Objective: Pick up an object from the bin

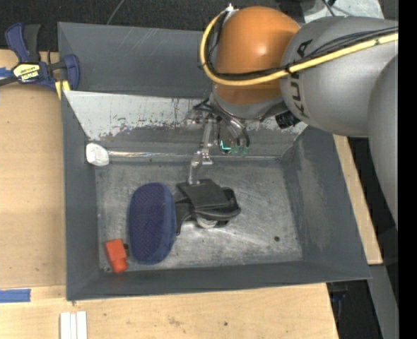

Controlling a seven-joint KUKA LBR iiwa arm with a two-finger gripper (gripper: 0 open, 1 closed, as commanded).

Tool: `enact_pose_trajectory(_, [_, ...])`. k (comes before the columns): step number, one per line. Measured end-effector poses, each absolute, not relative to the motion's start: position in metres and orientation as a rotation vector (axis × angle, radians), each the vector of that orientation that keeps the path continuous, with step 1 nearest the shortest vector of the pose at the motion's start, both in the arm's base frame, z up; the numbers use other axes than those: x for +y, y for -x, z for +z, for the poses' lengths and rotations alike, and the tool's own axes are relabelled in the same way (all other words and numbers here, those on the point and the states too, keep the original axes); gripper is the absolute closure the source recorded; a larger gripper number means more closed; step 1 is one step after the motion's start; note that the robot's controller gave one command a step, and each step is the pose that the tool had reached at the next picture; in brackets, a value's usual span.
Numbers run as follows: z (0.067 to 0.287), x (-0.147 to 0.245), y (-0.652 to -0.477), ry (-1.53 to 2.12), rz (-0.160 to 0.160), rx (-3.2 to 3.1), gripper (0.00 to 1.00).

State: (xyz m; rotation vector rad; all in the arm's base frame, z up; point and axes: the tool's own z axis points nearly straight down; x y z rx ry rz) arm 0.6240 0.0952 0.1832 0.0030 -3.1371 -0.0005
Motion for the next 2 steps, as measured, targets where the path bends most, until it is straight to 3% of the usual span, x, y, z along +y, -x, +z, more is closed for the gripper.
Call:
enact_pose_trajectory(1, [0.115,0.117,-0.595,-0.072,-0.009,-3.162,0.00])
enact_pose_trajectory(2, [0.090,0.083,-0.605,-0.095,-0.004,-3.143,0.00])
